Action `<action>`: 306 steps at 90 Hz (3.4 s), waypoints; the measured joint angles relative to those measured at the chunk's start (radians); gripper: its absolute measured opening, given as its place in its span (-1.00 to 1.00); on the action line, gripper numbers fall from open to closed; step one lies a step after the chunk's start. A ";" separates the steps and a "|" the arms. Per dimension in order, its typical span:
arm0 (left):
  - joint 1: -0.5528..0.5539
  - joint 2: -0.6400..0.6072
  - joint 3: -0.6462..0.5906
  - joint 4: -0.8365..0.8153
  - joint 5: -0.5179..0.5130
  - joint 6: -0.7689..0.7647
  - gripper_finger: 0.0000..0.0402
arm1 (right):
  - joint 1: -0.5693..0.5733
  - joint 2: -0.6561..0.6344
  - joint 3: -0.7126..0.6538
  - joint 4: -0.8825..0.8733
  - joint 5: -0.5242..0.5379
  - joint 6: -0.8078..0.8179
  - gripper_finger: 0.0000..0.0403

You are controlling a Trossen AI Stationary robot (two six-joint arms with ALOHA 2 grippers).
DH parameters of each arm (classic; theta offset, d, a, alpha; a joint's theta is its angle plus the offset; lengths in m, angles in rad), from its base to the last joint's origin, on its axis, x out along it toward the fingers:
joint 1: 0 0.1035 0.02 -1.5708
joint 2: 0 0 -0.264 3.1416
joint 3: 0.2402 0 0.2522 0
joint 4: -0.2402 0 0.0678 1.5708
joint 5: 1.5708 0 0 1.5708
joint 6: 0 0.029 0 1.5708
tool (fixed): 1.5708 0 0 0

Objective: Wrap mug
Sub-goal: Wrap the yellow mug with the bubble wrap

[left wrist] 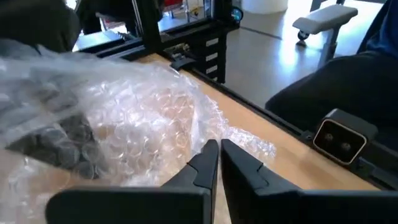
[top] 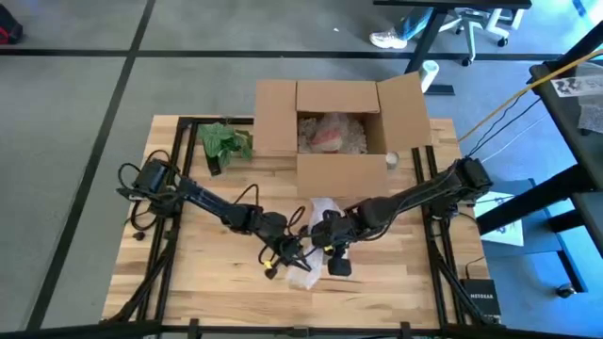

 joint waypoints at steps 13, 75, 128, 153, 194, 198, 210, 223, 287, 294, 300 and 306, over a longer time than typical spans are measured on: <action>0.000 0.000 0.000 -0.003 0.000 0.000 -1.00 | 0.024 -0.023 0.072 -0.097 0.045 0.000 -1.00; 0.006 0.000 0.000 -0.006 0.000 0.003 -1.00 | -0.025 0.016 0.133 0.048 0.002 -0.155 -1.00; 0.003 -0.001 0.000 -0.138 0.001 -0.002 -1.00 | -0.035 0.022 -0.016 0.146 -0.076 -0.093 -1.00; -0.009 -0.001 0.000 -0.161 0.000 0.000 -1.00 | -0.034 0.019 -0.121 0.165 -0.118 -0.001 -1.00; -0.044 -0.063 0.000 -0.317 0.002 -0.018 -1.00 | -0.013 0.020 -0.142 0.178 -0.145 0.027 -1.00; -0.053 -0.080 -0.001 -0.335 0.004 -0.019 -1.00 | -0.014 0.026 -0.143 0.182 -0.147 0.028 -1.00; -0.080 -0.133 0.000 -0.437 0.000 -0.044 -1.00 | -0.014 0.028 -0.155 0.199 -0.148 0.032 -1.00; -0.108 -0.128 -0.014 -0.494 -0.030 -0.078 -1.00 | -0.015 0.027 -0.203 0.240 -0.154 0.061 -1.00; -0.085 0.051 -0.059 -0.113 -0.195 -0.050 -1.00 | -0.043 0.123 -0.277 0.590 -0.276 0.117 -1.00; -0.087 0.047 -0.059 -0.101 -0.213 -0.037 -1.00 | -0.042 0.125 -0.278 0.603 -0.272 0.116 -1.00; -0.096 0.034 -0.059 -0.099 -0.217 -0.019 -1.00 | -0.042 0.126 -0.278 0.618 -0.266 0.113 -1.00; -0.103 0.013 -0.056 -0.104 -0.228 -0.007 -1.00 | -0.041 0.127 -0.269 0.611 -0.261 0.109 -1.00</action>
